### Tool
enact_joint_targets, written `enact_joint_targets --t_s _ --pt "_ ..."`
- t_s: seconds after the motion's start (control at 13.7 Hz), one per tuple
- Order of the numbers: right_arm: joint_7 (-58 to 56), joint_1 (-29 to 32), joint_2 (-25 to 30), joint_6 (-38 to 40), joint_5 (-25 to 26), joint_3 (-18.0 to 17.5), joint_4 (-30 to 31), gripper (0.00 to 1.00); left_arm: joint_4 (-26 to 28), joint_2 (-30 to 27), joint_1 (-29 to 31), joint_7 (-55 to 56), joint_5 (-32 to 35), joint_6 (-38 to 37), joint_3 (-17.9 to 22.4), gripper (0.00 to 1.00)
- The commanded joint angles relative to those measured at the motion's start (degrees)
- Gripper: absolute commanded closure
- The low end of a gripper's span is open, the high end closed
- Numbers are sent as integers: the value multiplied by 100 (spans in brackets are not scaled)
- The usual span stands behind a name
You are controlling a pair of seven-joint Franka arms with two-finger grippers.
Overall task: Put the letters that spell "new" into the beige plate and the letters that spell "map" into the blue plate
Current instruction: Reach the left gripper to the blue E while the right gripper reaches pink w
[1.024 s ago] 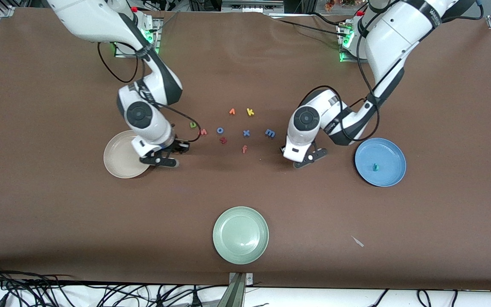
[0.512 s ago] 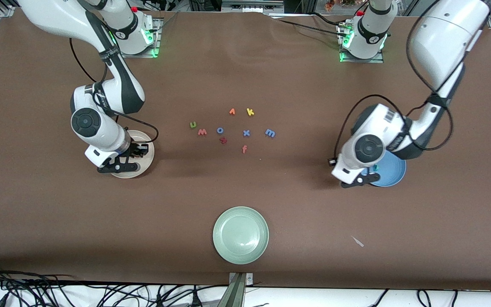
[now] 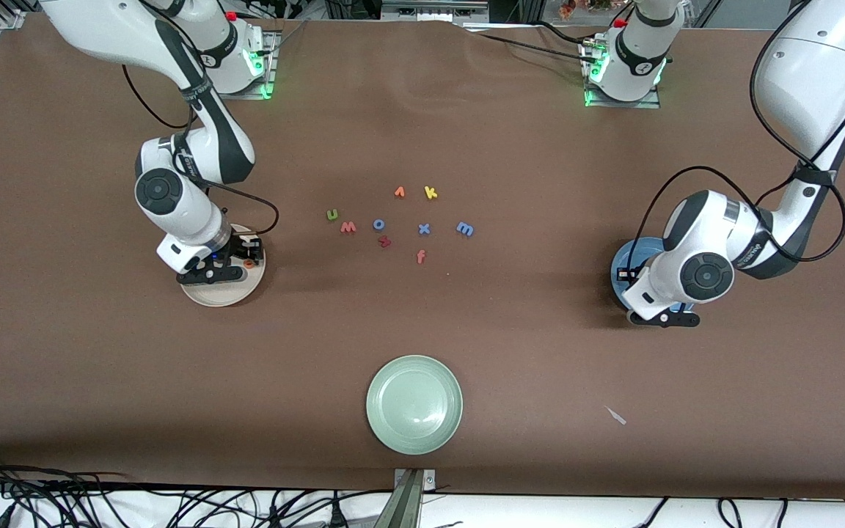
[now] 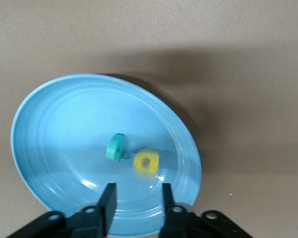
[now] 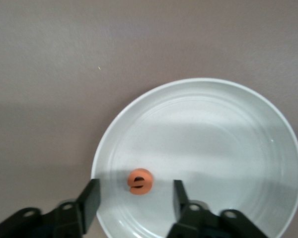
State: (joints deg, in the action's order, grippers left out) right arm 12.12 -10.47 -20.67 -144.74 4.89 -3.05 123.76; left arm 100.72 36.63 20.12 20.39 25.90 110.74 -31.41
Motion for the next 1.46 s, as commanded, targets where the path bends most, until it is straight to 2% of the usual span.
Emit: enact_joint_targets --t_s 0.0,0.07,0.29,0.51,0.66,0.88,1.17,1.39 --pt "762 1 248 428 -23 -422 -53 26 -35 -191 -60 469 -319 -202 -93 0" --pt "1183 1 248 543 -24 -616 -106 26 -35 -218 -147 1232 -497 -185 -189 0" --pt "2511 -25 221 553 3 -1249 -80 26 44 -174 -245 3343 -604 -88 -821 0" --pt "3347 -34 160 500 29 -1663 -54 26 499 -165 -280 4838 -727 726 -1226 0" --pt "3665 -69 20 290 55 -1804 -54 26 798 -165 -481 5953 -683 1385 -1350 0" --pt "3990 -236 -182 -53 73 -1840 8 26 844 -43 -1140 7606 -508 2011 -1289 0" --pt "4342 -342 -403 -484 424 -1840 105 28 835 291 -1624 9445 518 2390 -1280 0" --pt "4352 -386 -543 -668 451 -1831 96 28 730 598 -1957 10325 1082 2505 -1158 0"
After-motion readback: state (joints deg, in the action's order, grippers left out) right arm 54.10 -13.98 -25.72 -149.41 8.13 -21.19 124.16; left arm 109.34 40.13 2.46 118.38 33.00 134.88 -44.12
